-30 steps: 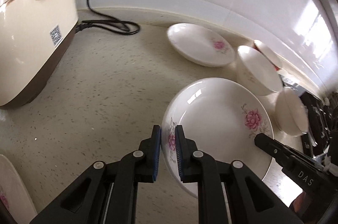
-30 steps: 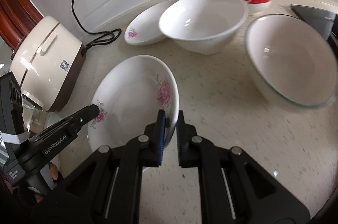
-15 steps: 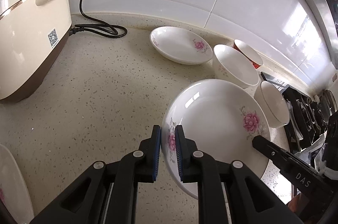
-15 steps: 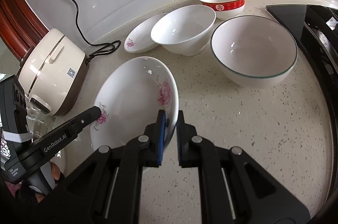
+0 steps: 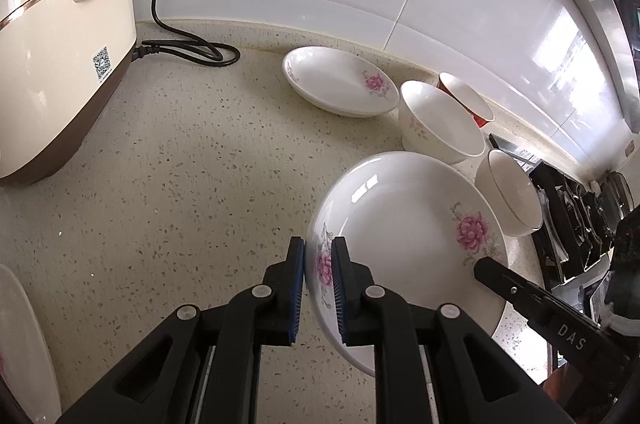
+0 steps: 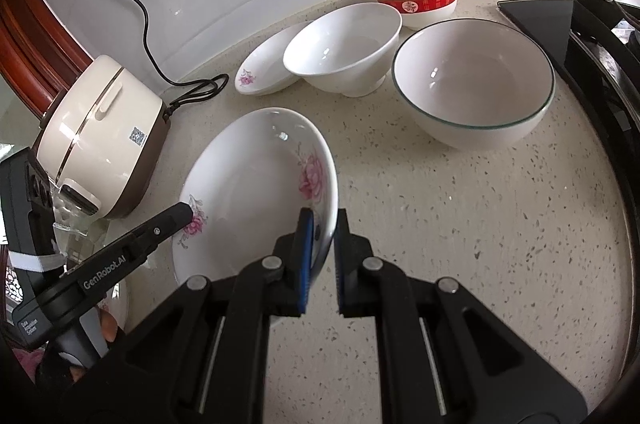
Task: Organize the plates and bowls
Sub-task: 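Lift the second rose plate and carry it toward the first plate with both grippers, then lower the second plate onto the first plate with both grippers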
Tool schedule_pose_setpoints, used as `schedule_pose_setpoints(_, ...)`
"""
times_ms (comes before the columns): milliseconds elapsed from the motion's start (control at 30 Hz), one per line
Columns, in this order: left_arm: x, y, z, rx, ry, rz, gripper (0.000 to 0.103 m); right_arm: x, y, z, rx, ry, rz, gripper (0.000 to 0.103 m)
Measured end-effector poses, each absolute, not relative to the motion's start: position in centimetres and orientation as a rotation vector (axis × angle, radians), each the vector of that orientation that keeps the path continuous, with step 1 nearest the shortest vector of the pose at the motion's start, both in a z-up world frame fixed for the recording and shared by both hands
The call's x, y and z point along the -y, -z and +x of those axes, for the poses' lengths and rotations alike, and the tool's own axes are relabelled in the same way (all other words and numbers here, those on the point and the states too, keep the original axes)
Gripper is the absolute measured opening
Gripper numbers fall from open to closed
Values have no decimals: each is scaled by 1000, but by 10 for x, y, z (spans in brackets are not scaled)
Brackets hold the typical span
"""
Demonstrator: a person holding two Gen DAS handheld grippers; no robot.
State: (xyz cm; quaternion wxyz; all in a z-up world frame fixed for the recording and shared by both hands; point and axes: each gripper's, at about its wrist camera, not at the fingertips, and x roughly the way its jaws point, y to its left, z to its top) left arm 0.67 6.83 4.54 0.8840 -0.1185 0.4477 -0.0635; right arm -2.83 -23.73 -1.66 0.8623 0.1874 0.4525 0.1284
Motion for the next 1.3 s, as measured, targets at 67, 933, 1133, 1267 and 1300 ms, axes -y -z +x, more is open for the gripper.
schedule_pose_setpoints(67,-69,-47,5,-925,126,-250,14,236,16,-28,-953,-274,394,12)
schedule_pose_setpoints(933,-161,-69,-56,-818,-76,-369,14,156,-1,-21,-979,-497,346,13)
schedule_pose_setpoints(1133,-178,-71,-74,-807,-137,-371,14,135,0,-26,-995,-553,334,13)
schedule_pose_setpoints(1267,-189,-72,-86,-805,-173,-377,14,119,2,-31,-1006,-589,329,13)
schedule_pose_setpoints(1300,-191,-72,-88,-806,-182,-380,14,115,3,-33,-1008,-598,325,13)
